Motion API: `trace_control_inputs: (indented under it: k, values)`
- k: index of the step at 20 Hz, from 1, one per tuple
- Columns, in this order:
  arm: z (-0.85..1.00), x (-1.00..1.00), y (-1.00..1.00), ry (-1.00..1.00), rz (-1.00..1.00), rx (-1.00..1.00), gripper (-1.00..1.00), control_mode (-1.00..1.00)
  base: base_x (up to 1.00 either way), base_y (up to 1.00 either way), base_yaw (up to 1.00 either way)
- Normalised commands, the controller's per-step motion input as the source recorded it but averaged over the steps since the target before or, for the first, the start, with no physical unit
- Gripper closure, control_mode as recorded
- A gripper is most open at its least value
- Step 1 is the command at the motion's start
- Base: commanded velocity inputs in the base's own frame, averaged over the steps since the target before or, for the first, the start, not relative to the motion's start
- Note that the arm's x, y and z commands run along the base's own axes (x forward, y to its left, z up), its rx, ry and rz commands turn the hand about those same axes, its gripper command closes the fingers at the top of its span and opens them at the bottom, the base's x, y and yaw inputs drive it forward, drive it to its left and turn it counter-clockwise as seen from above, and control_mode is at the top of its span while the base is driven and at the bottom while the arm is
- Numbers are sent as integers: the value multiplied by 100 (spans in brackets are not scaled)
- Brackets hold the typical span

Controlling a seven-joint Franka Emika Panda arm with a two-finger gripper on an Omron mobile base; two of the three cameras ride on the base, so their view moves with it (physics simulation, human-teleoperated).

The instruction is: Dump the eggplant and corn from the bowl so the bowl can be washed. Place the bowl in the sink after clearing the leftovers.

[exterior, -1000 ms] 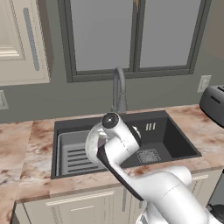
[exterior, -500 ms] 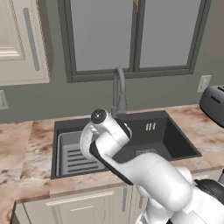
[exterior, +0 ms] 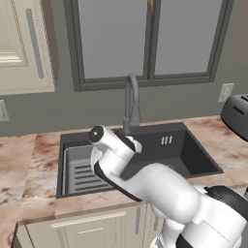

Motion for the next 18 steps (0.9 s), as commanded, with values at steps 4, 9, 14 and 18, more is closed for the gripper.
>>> trace_control_inputs:
  k: [4,9,14,18]
  values:
    - [-7,8,0,0,0,-10,100,-100,0,0,0]
    - [-2,1,0,1,0,-6,100,-100,0,0,0]
    - [-14,29,1,4,-5,-13,100,-100,0,0,0]
    - [-1,4,3,1,0,-7,100,-100,0,0,0]
